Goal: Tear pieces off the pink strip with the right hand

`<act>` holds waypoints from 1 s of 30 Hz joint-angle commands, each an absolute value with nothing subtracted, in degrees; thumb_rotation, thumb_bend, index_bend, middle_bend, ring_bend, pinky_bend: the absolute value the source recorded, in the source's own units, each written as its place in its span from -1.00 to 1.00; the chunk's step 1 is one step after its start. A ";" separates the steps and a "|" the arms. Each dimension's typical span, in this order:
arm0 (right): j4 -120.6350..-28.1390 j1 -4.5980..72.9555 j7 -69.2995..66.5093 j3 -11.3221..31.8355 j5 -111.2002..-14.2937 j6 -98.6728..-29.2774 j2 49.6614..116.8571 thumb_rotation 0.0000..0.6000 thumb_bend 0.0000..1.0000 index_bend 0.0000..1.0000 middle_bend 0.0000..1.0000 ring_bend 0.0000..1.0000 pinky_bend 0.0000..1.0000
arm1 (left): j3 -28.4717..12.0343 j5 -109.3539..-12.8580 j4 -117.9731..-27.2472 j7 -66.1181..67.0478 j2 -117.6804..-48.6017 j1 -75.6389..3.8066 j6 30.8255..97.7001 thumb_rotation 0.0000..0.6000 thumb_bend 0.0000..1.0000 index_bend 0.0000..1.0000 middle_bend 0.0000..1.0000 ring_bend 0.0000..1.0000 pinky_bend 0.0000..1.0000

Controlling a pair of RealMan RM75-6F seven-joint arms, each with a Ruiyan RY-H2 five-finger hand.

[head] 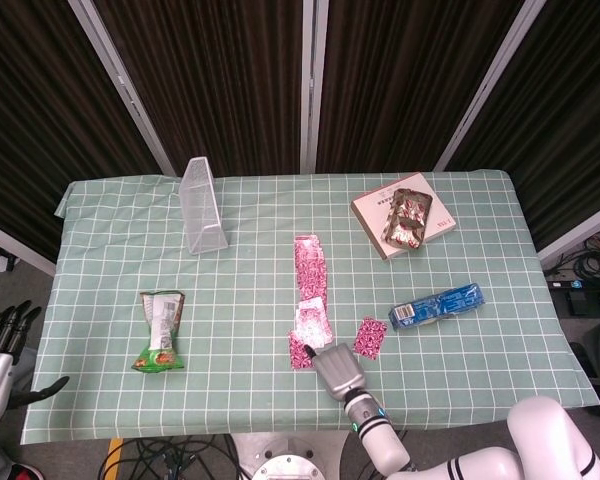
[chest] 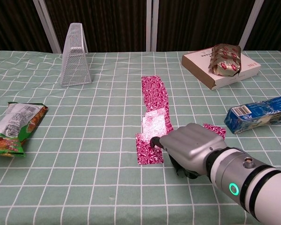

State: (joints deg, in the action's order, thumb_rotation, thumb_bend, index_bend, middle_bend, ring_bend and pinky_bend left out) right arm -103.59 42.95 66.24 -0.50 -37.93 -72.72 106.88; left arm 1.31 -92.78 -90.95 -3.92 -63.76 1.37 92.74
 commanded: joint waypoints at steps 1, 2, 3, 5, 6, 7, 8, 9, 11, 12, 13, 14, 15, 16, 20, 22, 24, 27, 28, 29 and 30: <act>-103.38 43.25 66.62 -0.58 -38.11 -72.71 107.31 1.00 1.00 -0.68 0.78 0.53 0.38 | 1.25 -92.71 -90.88 -4.04 -63.71 1.40 92.83 0.64 -0.97 -0.88 -0.98 -1.00 -0.82; -103.40 43.36 66.79 -0.66 -38.32 -72.80 107.47 1.00 1.00 -0.68 0.78 0.52 0.38 | 1.23 -92.70 -90.84 -4.11 -63.69 1.43 92.90 0.64 -0.97 -0.88 -0.98 -1.00 -0.82; -103.52 43.50 67.01 -0.69 -38.58 -72.96 107.68 1.00 1.00 -0.68 0.78 0.52 0.38 | 1.22 -92.70 -90.79 -4.22 -63.68 1.50 93.02 0.65 -0.97 -0.88 -0.98 -1.00 -0.82; -103.85 43.73 67.49 -0.75 -38.94 -73.31 108.06 1.00 1.00 -0.68 0.78 0.52 0.38 | 1.24 -92.63 -90.64 -4.50 -63.68 1.61 93.13 0.65 -0.97 -0.88 -0.98 -1.00 -0.82; -103.98 43.84 67.73 -0.73 -39.03 -73.46 108.21 1.00 1.00 -0.68 0.78 0.52 0.38 | 1.24 -92.57 -90.54 -4.59 -63.70 1.62 93.10 0.65 -0.97 -0.88 -0.98 -1.00 -0.82; -104.09 43.95 67.95 -0.68 -39.07 -73.58 108.37 1.00 1.00 -0.68 0.78 0.52 0.38 | 1.24 -92.53 -90.46 -4.66 -63.72 1.64 93.08 0.64 -0.97 -0.88 -0.98 -1.00 -0.82; -104.14 44.08 68.17 -0.60 -39.01 -73.67 108.62 1.00 1.00 -0.68 0.78 0.52 0.38 | 1.26 -92.49 -90.34 -4.77 -63.75 1.66 93.05 0.64 -0.97 -0.88 -0.98 -1.00 -0.82; -104.12 44.16 68.31 -0.53 -38.89 -73.69 108.81 1.00 1.00 -0.68 0.78 0.52 0.38 | 1.27 -92.46 -90.26 -4.85 -63.77 1.67 93.02 0.64 -0.97 -0.88 -0.98 -1.00 -0.82; -103.92 44.32 68.54 -0.50 -38.54 -73.59 109.34 1.00 1.00 -0.68 0.78 0.52 0.38 | 1.30 -92.44 -90.09 -5.09 -63.75 1.76 93.10 0.64 -0.97 -0.88 -0.98 -1.00 -0.82; -103.81 44.40 68.63 -0.52 -38.39 -73.48 109.56 1.00 1.00 -0.68 0.78 0.52 0.38 | 1.31 -92.43 -89.95 -5.20 -63.77 1.77 93.10 0.64 -0.97 -0.88 -0.98 -1.00 -0.82; -103.69 44.48 68.71 -0.54 -38.25 -73.36 109.79 1.00 1.00 -0.68 0.78 0.52 0.38 | 1.27 -92.39 -89.85 -5.31 -63.75 1.80 93.16 0.64 -0.97 -0.88 -0.98 -1.00 -0.82; -103.52 44.59 68.79 -0.54 -38.07 -73.21 110.11 1.00 1.00 -0.68 0.78 0.52 0.38 | 1.25 -92.36 -89.76 -5.46 -63.70 1.84 93.24 0.64 -0.97 -0.88 -0.98 -1.00 -0.82; -103.40 44.68 68.85 -0.50 -37.96 -73.10 110.33 1.00 1.00 -0.68 0.78 0.52 0.38 | 1.22 -92.35 -89.72 -5.51 -63.67 1.86 93.29 0.64 -0.97 -0.88 -0.98 -1.00 -0.82; -103.27 44.83 68.95 -0.38 -37.81 -72.96 110.62 1.00 1.00 -0.68 0.78 0.52 0.38 | 1.18 -92.29 -89.71 -5.52 -63.63 1.88 93.33 0.64 -0.97 -0.88 -0.98 -1.00 -0.82; -102.93 45.49 69.37 0.22 -37.41 -72.55 111.49 1.00 1.00 -0.68 0.78 0.52 0.38 | 1.10 -92.10 -89.60 -5.69 -63.54 1.97 93.40 0.64 -0.97 -0.88 -0.98 -1.00 -0.83; -102.79 45.85 69.61 0.57 -37.23 -72.40 111.92 1.00 1.00 -0.68 0.78 0.52 0.38 | 1.06 -92.03 -89.54 -5.77 -63.51 2.00 93.42 0.64 -0.97 -0.88 -0.98 -1.00 -0.82; -102.53 46.33 69.98 1.00 -36.99 -72.21 112.46 1.00 1.00 -0.68 0.78 0.53 0.38 | 1.04 -91.99 -89.46 -5.84 -63.46 2.06 93.48 0.64 -0.97 -0.88 -0.98 -1.00 -0.82; -101.67 47.11 70.59 1.81 -36.21 -71.84 113.41 1.00 1.00 -0.68 0.78 0.52 0.38 | 0.96 -91.87 -89.24 -6.04 -63.45 2.15 93.62 0.64 -0.97 -0.88 -0.98 -1.00 -0.82; -101.32 47.40 70.83 2.18 -35.79 -71.67 113.70 1.00 1.00 -0.68 0.78 0.52 0.38 | 0.92 -91.80 -89.17 -6.06 -63.44 2.17 93.63 0.64 -0.97 -0.88 -0.98 -1.00 -0.82; -100.86 47.81 71.15 2.76 -35.10 -71.41 114.08 1.00 1.00 -0.68 0.78 0.52 0.38 | 0.89 -91.63 -89.06 -6.15 -63.42 2.20 93.58 0.64 -0.97 -0.88 -0.98 -1.00 -0.82; -100.55 48.15 71.42 3.17 -34.67 -71.24 114.36 1.00 1.00 -0.68 0.78 0.52 0.38 | 0.86 -91.50 -89.02 -6.24 -63.40 2.21 93.50 0.64 -0.97 -0.88 -0.98 -1.00 -0.82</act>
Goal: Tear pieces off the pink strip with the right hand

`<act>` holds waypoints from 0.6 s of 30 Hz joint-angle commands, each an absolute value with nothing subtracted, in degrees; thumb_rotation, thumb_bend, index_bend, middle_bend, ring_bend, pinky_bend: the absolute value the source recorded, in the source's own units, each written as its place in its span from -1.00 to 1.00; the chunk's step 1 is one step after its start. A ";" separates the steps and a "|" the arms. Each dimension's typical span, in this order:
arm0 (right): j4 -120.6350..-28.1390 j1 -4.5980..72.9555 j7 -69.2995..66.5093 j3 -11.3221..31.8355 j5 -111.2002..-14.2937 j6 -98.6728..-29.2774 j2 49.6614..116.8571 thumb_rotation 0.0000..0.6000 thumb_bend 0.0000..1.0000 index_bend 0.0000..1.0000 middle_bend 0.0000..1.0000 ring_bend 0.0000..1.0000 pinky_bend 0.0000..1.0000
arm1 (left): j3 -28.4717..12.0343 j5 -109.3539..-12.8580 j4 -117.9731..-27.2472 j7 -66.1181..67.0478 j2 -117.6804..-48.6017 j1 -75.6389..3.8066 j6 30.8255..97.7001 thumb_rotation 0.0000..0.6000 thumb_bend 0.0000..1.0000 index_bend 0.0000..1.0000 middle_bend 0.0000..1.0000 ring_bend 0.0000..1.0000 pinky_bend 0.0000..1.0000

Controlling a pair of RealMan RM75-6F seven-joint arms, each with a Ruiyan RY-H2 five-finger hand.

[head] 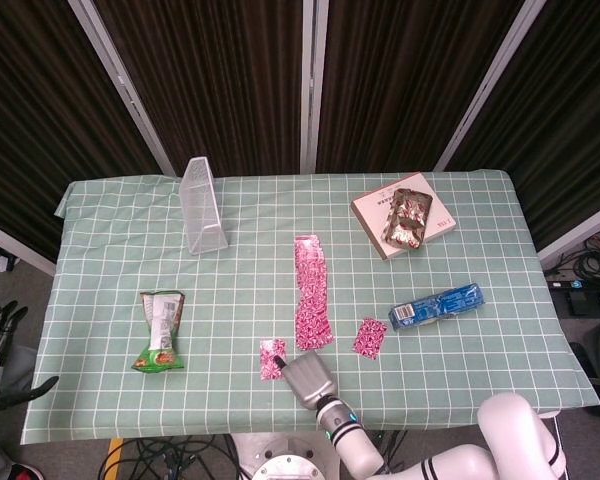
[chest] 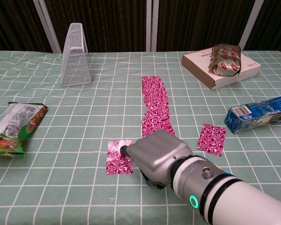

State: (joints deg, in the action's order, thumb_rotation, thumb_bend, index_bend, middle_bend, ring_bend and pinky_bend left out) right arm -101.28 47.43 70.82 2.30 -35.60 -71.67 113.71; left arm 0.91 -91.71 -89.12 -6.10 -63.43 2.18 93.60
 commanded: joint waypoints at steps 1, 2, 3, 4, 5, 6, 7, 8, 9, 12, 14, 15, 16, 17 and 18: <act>-100.31 48.48 71.67 3.54 -34.36 -71.12 114.59 1.00 1.00 -0.68 0.78 0.52 0.38 | 0.83 -91.38 -88.96 -6.31 -63.40 2.21 93.44 0.64 -0.97 -0.88 -0.98 -1.00 -0.82; -100.12 48.87 71.94 3.92 -34.07 -71.05 114.82 1.00 1.00 -0.68 0.78 0.53 0.38 | 0.80 -91.27 -88.89 -6.34 -63.40 2.22 93.39 0.64 -0.97 -0.88 -0.98 -1.00 -0.82; -100.14 49.10 72.07 4.15 -33.99 -71.10 114.92 1.00 1.00 -0.68 0.78 0.53 0.38 | 0.79 -91.25 -88.82 -6.35 -63.40 2.24 93.39 0.64 -0.97 -0.88 -0.98 -1.00 -0.82; -100.33 49.27 72.07 4.37 -34.06 -71.23 114.91 1.00 1.00 -0.68 0.78 0.53 0.38 | 0.78 -91.25 -88.76 -6.39 -63.40 2.25 93.42 0.64 -0.97 -0.88 -0.98 -1.00 -0.82; -100.83 49.38 71.90 4.61 -34.45 -71.57 114.70 1.00 1.00 -0.68 0.78 0.52 0.38 | 0.76 -91.25 -88.74 -6.45 -63.39 2.26 93.44 0.64 -0.97 -0.88 -0.98 -1.00 -0.82; -101.36 49.39 71.72 4.67 -34.90 -71.96 114.40 1.00 1.00 -0.68 0.78 0.52 0.38 | 0.75 -91.27 -88.72 -6.50 -63.39 2.27 93.47 0.64 -0.97 -0.88 -0.98 -1.00 -0.82; -102.04 49.33 71.56 4.63 -35.45 -72.48 113.96 1.00 1.00 -0.68 0.78 0.52 0.38 | 0.74 -91.32 -88.70 -6.52 -63.39 2.26 93.50 0.64 -0.97 -0.88 -0.98 -1.00 -0.82; -103.16 49.17 71.37 4.50 -36.27 -73.34 113.14 1.00 1.00 -0.68 0.78 0.52 0.38 | 0.73 -91.38 -88.70 -6.51 -63.39 2.24 93.50 0.64 -0.97 -0.88 -0.98 -1.00 -0.82; -104.21 48.95 71.17 4.35 -36.99 -74.11 112.32 1.00 1.00 -0.68 0.78 0.52 0.38 | 0.72 -91.41 -88.74 -6.46 -63.40 2.22 93.49 0.64 -0.97 -0.88 -0.98 -1.00 -0.82; -108.13 47.89 69.94 3.73 -39.61 -76.63 108.82 1.00 1.00 -0.68 0.78 0.52 0.38 | 0.76 -91.52 -88.81 -6.35 -63.47 2.19 93.42 0.64 -0.97 -0.88 -0.98 -1.00 -0.82; -110.74 46.86 68.77 2.95 -41.76 -78.33 106.03 1.00 1.00 -0.68 0.78 0.52 0.38 | 0.81 -91.59 -88.95 -6.06 -63.55 2.13 93.27 0.65 -0.97 -0.88 -0.98 -1.00 -0.82; -112.43 46.00 67.81 2.17 -43.48 -79.56 103.98 1.00 1.00 -0.68 0.78 0.52 0.38 | 0.82 -91.63 -89.02 -5.87 -63.62 2.10 93.22 0.64 -0.97 -0.88 -0.98 -1.00 -0.82; -113.59 45.27 66.97 1.47 -44.95 -80.52 102.31 1.00 1.00 -0.67 0.78 0.52 0.38 | 0.83 -91.68 -89.08 -5.71 -63.69 2.08 93.19 0.64 -0.97 -0.88 -0.98 -1.00 -0.82; -114.55 44.44 66.01 0.63 -46.57 -81.53 100.62 1.00 1.00 -0.65 0.77 0.52 0.38 | 0.85 -91.75 -89.17 -5.54 -63.77 2.04 93.15 0.64 -0.97 -0.88 -0.98 -1.00 -0.82; -115.41 43.25 64.68 -0.55 -49.12 -83.07 98.37 1.00 1.00 -0.62 0.77 0.52 0.38 | 0.86 -91.85 -89.30 -5.23 -63.89 1.96 93.04 0.64 -0.97 -0.88 -0.98 -1.00 -0.82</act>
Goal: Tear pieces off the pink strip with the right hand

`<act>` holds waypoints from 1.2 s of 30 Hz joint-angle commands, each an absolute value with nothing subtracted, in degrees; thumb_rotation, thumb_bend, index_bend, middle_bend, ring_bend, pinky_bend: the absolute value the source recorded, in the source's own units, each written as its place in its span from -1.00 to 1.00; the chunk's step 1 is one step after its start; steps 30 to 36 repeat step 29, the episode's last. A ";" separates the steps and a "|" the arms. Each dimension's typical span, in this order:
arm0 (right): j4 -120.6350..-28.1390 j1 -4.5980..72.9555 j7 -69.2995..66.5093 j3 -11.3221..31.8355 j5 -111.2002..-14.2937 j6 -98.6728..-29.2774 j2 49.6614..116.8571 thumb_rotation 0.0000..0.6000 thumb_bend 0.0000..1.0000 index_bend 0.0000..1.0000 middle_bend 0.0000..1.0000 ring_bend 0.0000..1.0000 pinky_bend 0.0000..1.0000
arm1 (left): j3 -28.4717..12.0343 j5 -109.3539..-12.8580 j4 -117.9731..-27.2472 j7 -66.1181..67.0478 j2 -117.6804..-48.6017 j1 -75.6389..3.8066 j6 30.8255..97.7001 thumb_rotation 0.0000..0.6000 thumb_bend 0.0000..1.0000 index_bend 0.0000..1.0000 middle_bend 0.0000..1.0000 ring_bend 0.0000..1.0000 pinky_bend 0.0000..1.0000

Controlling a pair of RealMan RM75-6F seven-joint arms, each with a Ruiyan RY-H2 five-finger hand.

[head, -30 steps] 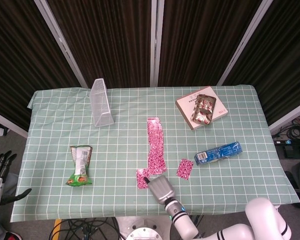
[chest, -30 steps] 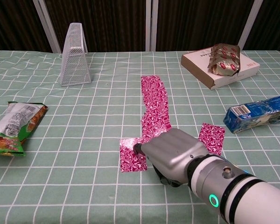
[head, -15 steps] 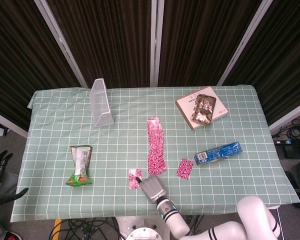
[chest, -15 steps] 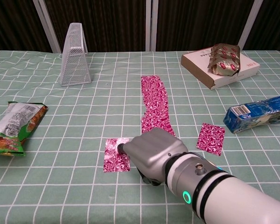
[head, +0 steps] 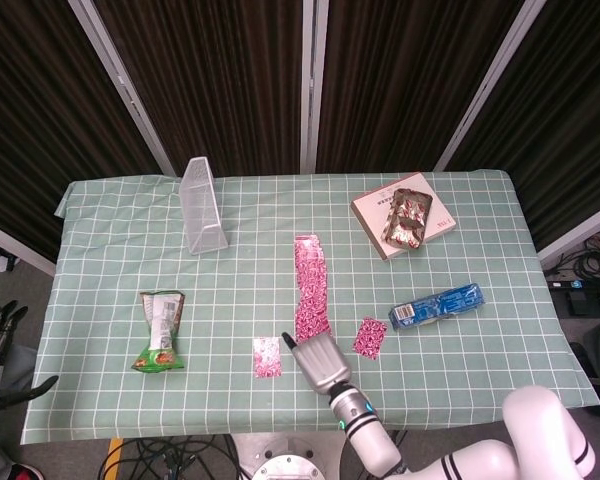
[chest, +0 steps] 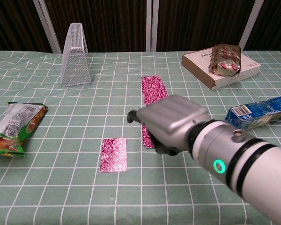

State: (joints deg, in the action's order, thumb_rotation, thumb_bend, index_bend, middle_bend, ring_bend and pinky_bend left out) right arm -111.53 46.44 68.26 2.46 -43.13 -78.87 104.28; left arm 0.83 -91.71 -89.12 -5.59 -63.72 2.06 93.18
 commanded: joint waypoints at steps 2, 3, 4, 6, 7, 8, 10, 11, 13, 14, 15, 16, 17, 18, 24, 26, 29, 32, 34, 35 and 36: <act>-115.25 40.86 62.23 -3.01 -54.93 -86.53 94.78 1.00 1.00 -0.59 0.76 0.52 0.38 | 0.93 -92.11 -89.58 -4.59 -64.14 1.77 92.78 0.65 -0.97 -0.88 -0.98 -1.00 -0.82; -114.72 39.69 60.90 -4.15 -57.54 -88.05 93.36 1.00 1.00 -0.56 0.75 0.52 0.38 | 0.97 -92.22 -89.70 -4.30 -64.29 1.67 92.64 0.64 -0.97 -0.88 -0.98 -1.00 -0.82; -114.20 38.51 59.15 -5.16 -59.79 -89.25 91.88 1.00 1.00 -0.54 0.75 0.52 0.38 | 1.02 -92.36 -89.84 -4.01 -64.46 1.58 92.52 0.64 -0.97 -0.88 -0.98 -1.00 -0.82; -113.26 35.85 52.40 -6.91 -63.57 -90.23 88.08 1.00 1.00 -0.51 0.75 0.52 0.38 | 1.10 -92.70 -90.10 -3.28 -64.90 1.32 92.19 0.64 -0.97 -0.88 -0.98 -1.00 -0.82; -112.62 34.77 48.90 -7.48 -64.87 -90.30 86.39 1.00 1.00 -0.49 0.75 0.52 0.38 | 1.14 -92.84 -90.21 -2.99 -65.09 1.21 92.05 0.64 -0.97 -0.88 -0.98 -1.00 -0.82; -111.25 33.43 44.77 -8.35 -66.68 -90.38 84.15 1.00 1.00 -0.48 0.74 0.52 0.38 | 1.19 -93.06 -90.38 -2.66 -65.31 1.05 91.89 0.65 -0.97 -0.88 -0.98 -1.00 -0.82; -108.42 31.33 39.78 -9.86 -69.50 -91.10 81.23 1.00 0.96 -0.45 0.65 0.45 0.37 | 1.24 -93.43 -90.67 -2.17 -65.58 0.85 91.77 0.64 -0.97 -0.88 -0.98 -1.00 -0.82; -106.93 30.14 37.80 -10.62 -70.67 -91.75 80.02 1.00 0.81 -0.45 0.51 0.31 0.31 | 1.28 -93.62 -90.84 -1.88 -65.67 0.78 91.74 0.64 -0.97 -0.88 -0.98 -1.00 -0.82; -104.77 27.09 34.43 -13.15 -71.66 -92.20 76.41 1.00 0.10 -0.60 0.01 -0.26 -0.09 | 1.42 -94.06 -91.27 -1.11 -65.66 0.73 91.83 0.64 -0.97 -0.88 -0.98 -1.00 -0.82; -104.71 25.93 34.01 -13.87 -71.07 -92.33 74.99 1.00 -0.41 -0.77 -0.36 -0.63 -0.42 | 1.48 -94.14 -91.46 -0.86 -65.58 0.77 91.89 0.64 -0.97 -0.88 -0.98 -1.00 -0.82; -105.37 24.76 32.53 -14.31 -70.17 -92.11 73.81 1.00 -0.78 -0.92 -0.69 -0.88 -0.73 | 1.51 -94.16 -91.65 -0.66 -65.53 0.78 91.91 0.64 -0.97 -0.88 -0.98 -1.00 -0.82; -106.04 23.69 29.98 -14.69 -69.89 -91.73 72.73 1.00 -0.97 -0.99 -0.89 -0.99 -0.91 | 1.52 -94.17 -91.82 -0.49 -65.49 0.80 91.93 0.64 -0.97 -0.88 -0.98 -1.00 -0.82; -106.04 22.65 27.26 -15.00 -70.38 -91.72 71.82 1.00 -1.00 -1.00 -0.96 -1.00 -0.97 | 1.56 -94.17 -91.99 -0.31 -65.48 0.84 91.96 0.64 -0.97 -0.88 -0.98 -1.00 -0.82; -104.99 21.19 24.97 -15.24 -71.50 -92.65 70.94 1.00 -1.00 -1.00 -1.00 -1.00 -1.00 | 1.65 -94.22 -92.20 -0.02 -65.50 0.90 91.99 0.64 -0.97 -0.88 -0.98 -1.00 -0.82; -98.73 14.67 19.94 -13.93 -80.05 -101.43 70.72 1.00 -1.00 -1.00 -1.00 -1.00 -1.00 | 2.20 -94.51 -92.90 1.69 -66.00 0.87 91.34 0.64 -0.97 -0.88 -0.98 -1.00 -0.82; -97.98 13.40 18.60 -13.22 -81.90 -102.59 70.53 1.00 -1.00 -1.00 -1.00 -1.00 -1.00 | 2.26 -94.82 -93.25 2.24 -66.06 0.73 91.23 0.64 -0.97 -0.88 -0.98 -1.00 -0.82; -97.68 12.41 18.43 -12.23 -82.75 -101.90 70.40 1.00 -1.00 -1.00 -1.00 -1.00 -1.00 | 2.10 -94.99 -93.64 2.55 -66.06 0.61 91.39 0.64 -0.97 -0.88 -0.98 -1.00 -0.82; -97.68 12.41 18.43 -12.23 -82.75 -101.90 70.40 1.00 -1.00 -1.00 -1.00 -1.00 -1.00 | 2.10 -94.99 -93.64 2.55 -66.06 0.61 91.39 0.64 -0.97 -0.88 -0.98 -1.00 -0.82; -97.68 12.41 18.43 -12.23 -82.75 -101.90 70.40 1.00 -1.00 -1.00 -1.00 -1.00 -1.00 | 2.10 -94.99 -93.64 2.55 -66.06 0.61 91.39 0.64 -0.97 -0.88 -0.98 -1.00 -0.82; -97.68 12.41 18.43 -12.23 -82.75 -101.90 70.40 1.00 -1.00 -1.00 -1.00 -1.00 -1.00 | 2.10 -94.99 -93.64 2.55 -66.06 0.61 91.39 0.64 -0.97 -0.88 -0.98 -1.00 -0.82; -97.68 12.41 18.43 -12.23 -82.75 -101.90 70.40 1.00 -1.00 -1.00 -1.00 -1.00 -1.00 | 2.10 -94.99 -93.64 2.55 -66.06 0.61 91.39 0.64 -0.97 -0.88 -0.98 -1.00 -0.82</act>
